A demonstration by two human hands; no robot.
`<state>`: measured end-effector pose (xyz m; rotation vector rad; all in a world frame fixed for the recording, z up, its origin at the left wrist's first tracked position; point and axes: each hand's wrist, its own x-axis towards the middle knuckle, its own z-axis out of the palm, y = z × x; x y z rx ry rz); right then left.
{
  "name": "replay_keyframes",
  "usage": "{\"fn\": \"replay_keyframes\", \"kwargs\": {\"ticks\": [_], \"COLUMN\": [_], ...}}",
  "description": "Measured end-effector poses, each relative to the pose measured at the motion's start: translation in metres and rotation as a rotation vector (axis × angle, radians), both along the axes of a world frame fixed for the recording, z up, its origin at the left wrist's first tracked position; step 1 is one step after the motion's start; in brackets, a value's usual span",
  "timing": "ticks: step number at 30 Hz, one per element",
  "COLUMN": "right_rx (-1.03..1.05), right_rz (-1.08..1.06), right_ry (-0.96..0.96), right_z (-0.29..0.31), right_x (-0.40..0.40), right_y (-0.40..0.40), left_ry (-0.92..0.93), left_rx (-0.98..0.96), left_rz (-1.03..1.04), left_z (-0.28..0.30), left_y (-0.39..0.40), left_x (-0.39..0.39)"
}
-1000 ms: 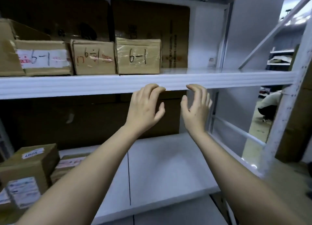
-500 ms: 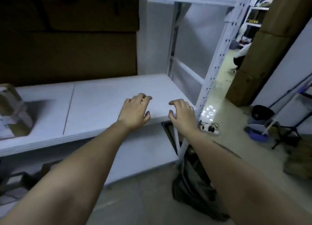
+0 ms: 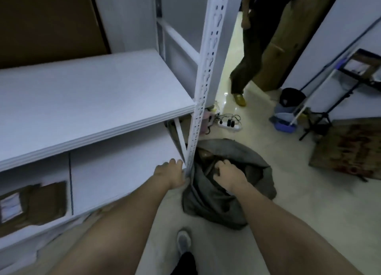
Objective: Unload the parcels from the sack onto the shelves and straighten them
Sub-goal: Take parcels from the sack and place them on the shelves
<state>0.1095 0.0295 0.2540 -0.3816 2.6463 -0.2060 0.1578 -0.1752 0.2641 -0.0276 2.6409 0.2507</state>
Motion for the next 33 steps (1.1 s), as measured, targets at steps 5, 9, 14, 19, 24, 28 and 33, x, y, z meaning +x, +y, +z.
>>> {"fn": "replay_keyframes", "kwargs": {"ticks": [5,9,14,19,24,28,33], "right_rx": [0.140,0.144,0.199,0.200,0.215,0.275,0.273], "right_rz": [0.005,-0.055,-0.049,-0.028,0.019,0.111,0.185], "right_ry": [-0.244,-0.393,-0.455,-0.547,-0.603,-0.643,-0.631], "right_z": [-0.044,-0.071,-0.091,-0.106,-0.132,-0.162,-0.232], "right_x": [-0.049,-0.082,-0.111,-0.141,-0.169,-0.199,-0.232], "right_y": [0.028,0.040,0.056,0.083,0.126,0.166,0.214], "left_ry": [-0.141,-0.230,-0.316,-0.344,-0.391,-0.406,-0.413], "left_rx": [0.053,0.101,0.118,0.113,0.157,0.205,0.211], "left_rz": [0.018,0.054,0.082,0.106,0.221,0.321,0.334], "left_z": [-0.040,-0.061,-0.075,-0.086,-0.108,-0.133,-0.202], "left_y": [0.030,0.042,0.057,0.083,0.125,0.174,0.232], "left_x": [-0.053,-0.083,-0.110,-0.134,-0.158,-0.176,-0.203]}}
